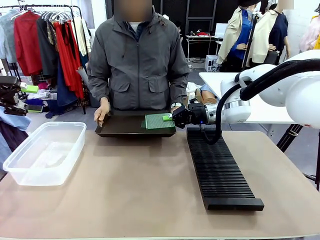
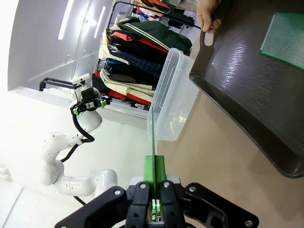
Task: Sort PCBs into racks and boxes based on the side picked up.
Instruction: If the short side of the Blank PCB is picked up, insert it into the PCB Rack ; if the long side is picked up, place it in the Organizing box.
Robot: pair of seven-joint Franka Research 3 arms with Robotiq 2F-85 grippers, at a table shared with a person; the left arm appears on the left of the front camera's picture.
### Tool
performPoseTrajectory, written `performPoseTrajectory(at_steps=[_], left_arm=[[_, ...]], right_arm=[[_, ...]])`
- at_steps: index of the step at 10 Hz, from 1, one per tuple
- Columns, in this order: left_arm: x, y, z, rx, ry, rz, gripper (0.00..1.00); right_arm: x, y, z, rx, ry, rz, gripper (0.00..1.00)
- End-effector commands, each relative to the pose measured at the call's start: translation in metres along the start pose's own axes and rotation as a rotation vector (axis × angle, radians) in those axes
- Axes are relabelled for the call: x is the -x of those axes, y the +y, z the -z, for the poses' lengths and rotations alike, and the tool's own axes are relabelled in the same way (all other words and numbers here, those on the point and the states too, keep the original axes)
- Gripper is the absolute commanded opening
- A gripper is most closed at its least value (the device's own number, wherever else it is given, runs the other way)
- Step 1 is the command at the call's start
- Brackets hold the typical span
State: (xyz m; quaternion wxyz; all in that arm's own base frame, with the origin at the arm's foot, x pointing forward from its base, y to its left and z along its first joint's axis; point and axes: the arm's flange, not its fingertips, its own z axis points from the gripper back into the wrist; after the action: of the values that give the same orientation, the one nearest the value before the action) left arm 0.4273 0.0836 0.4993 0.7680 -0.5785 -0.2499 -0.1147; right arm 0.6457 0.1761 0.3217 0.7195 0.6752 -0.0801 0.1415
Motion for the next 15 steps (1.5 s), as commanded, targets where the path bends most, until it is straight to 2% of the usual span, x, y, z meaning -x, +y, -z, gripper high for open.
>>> performPoseTrajectory(at_steps=[1,9,13,15], left_arm=[[0.0,-0.003,0.0,0.007,-0.004,-0.009,1.0],[0.0,-0.003,0.0,0.007,-0.004,-0.009,1.0],[0.0,-0.003,0.0,0.007,-0.004,-0.009,1.0],[0.0,-0.003,0.0,0.007,-0.004,-0.009,1.0]], right_arm=[[-0.001,0.002,0.0,0.0,0.001,-0.003,0.0],[0.0,0.0,0.0,0.0,0.0,0.0,0.0],[0.001,0.01,-0.029,-0.036,0.049,-0.043,0.0],[0.001,0.019,-0.056,-0.062,0.042,-0.063,0.0]])
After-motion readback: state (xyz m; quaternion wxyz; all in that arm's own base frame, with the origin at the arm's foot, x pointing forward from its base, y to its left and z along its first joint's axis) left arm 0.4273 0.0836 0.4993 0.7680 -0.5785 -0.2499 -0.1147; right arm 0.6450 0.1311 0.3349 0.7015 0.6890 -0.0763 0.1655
